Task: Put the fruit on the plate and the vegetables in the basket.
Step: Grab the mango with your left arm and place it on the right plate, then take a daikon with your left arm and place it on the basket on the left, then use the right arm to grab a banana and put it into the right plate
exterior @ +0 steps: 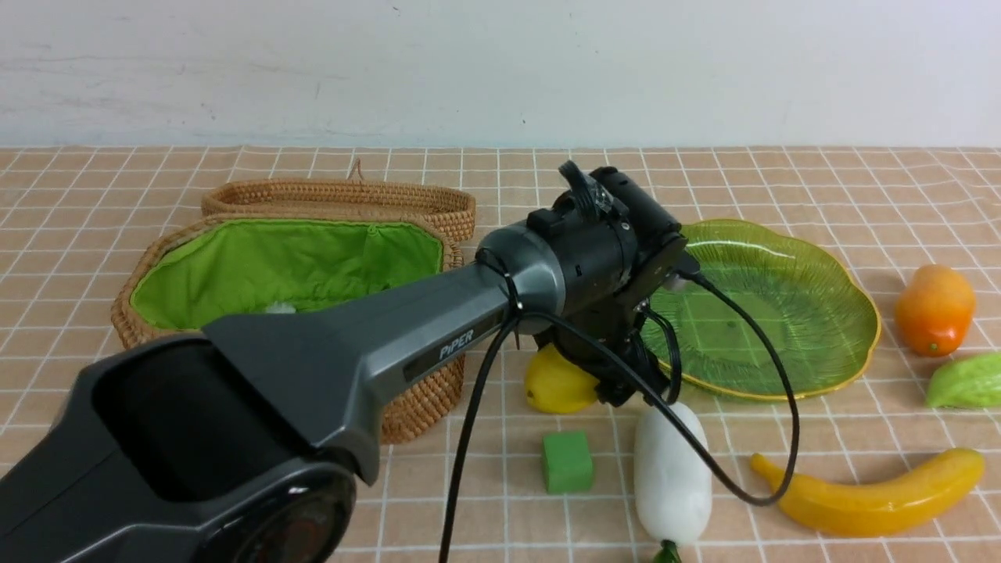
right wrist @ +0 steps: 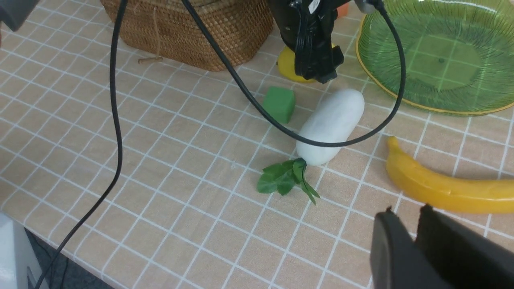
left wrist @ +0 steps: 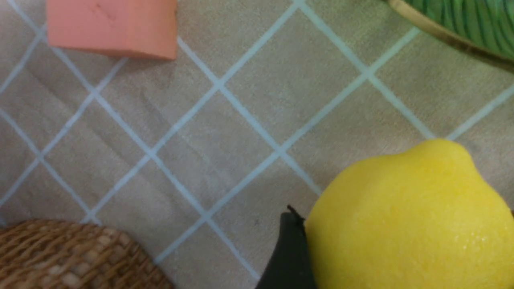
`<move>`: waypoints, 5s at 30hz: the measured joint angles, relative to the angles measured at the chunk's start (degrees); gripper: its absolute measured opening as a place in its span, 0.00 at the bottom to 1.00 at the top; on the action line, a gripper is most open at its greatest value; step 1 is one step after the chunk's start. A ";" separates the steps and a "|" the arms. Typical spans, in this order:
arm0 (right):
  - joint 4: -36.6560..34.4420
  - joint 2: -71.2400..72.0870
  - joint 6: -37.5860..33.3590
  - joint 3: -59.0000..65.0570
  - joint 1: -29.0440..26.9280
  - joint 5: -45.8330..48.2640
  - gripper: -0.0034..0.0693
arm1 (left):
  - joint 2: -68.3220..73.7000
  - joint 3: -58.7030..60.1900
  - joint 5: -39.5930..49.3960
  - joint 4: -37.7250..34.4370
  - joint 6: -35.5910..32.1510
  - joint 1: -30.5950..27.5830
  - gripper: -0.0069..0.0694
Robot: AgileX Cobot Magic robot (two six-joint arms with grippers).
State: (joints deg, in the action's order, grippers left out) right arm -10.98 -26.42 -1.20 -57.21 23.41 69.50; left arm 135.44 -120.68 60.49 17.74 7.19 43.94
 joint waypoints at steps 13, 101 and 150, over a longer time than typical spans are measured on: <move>9.17 0.00 6.28 2.14 0.00 -6.89 0.20 | -4.09 -5.86 -24.04 -12.66 -3.78 0.96 0.84; 8.26 2.11 9.56 0.45 0.00 -1.35 0.22 | -23.36 6.81 8.34 -5.98 4.70 11.80 0.77; 19.82 -40.85 16.87 0.45 -6.12 -7.07 0.26 | -66.15 37.99 10.20 -14.31 0.02 -8.32 0.07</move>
State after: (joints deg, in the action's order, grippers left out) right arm 8.84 -67.27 15.67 -56.76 17.29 62.42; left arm 69.29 -82.69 70.70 3.43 7.21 35.62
